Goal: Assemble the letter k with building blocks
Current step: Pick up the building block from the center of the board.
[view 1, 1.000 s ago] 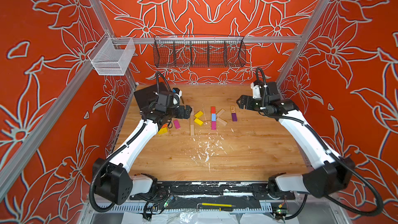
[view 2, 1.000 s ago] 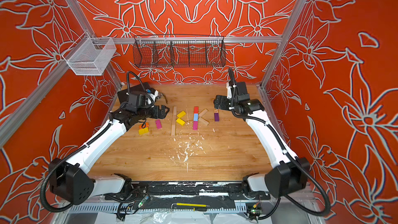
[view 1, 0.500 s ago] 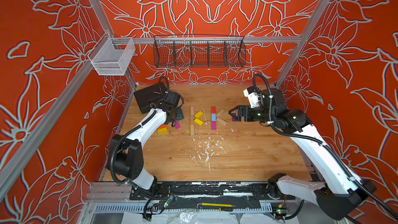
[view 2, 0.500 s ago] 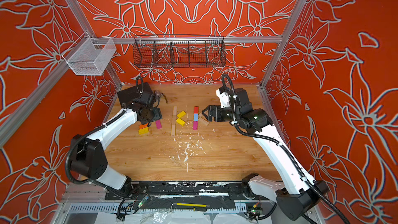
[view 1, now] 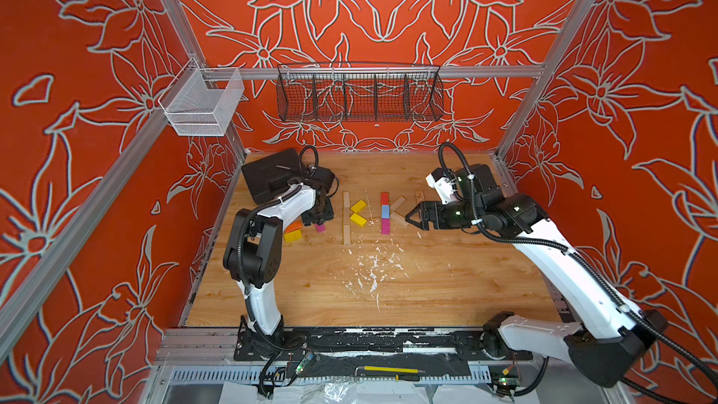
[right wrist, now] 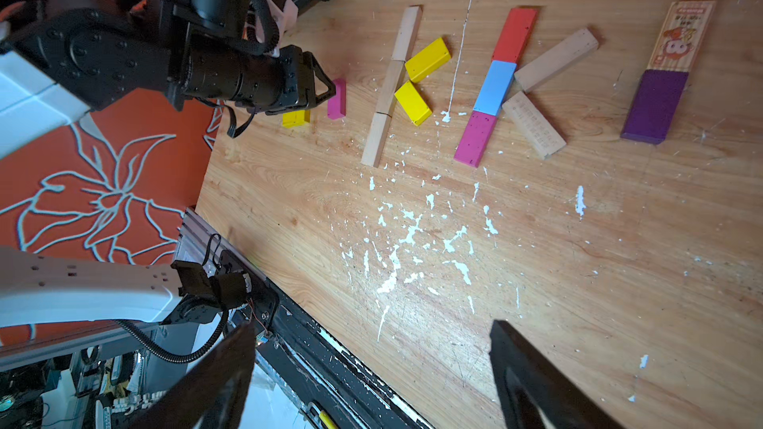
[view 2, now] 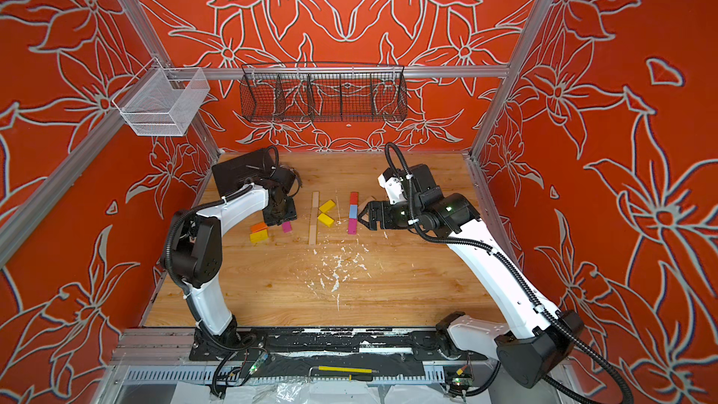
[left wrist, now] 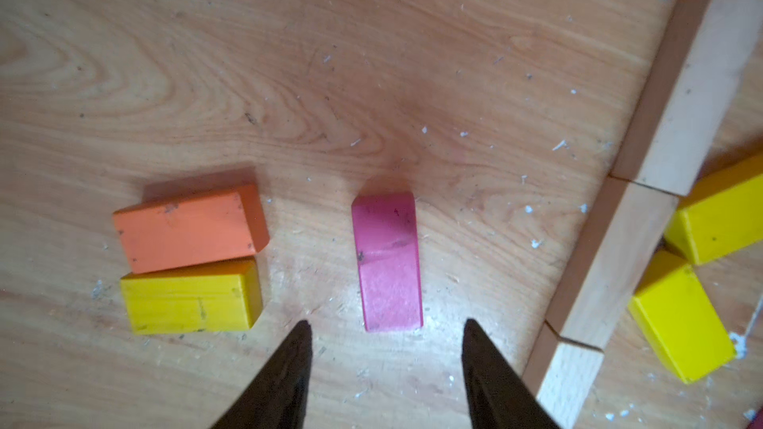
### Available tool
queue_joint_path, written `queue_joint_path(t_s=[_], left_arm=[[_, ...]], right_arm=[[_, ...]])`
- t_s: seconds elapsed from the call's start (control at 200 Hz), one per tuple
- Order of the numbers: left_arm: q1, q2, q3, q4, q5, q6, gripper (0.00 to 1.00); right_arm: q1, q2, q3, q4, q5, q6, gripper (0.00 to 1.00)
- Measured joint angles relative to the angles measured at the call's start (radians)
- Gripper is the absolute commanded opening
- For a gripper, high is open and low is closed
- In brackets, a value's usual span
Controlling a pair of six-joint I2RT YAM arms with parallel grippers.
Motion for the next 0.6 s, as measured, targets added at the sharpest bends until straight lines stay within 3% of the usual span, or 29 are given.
queue_joint_path(t_s=[0.26, 0.601], left_arm=[[0.011, 0.074, 0.024, 0.001, 0.01, 0.006, 0.42], [0.017, 0.106, 0.027, 0.008, 0.028, 0.008, 0.21]], right_arm=[[0.0, -0.009, 0.0, -0.002, 0.0, 0.005, 0.9], [0.0, -0.011, 0.0, -0.008, 0.0, 0.007, 0.9]])
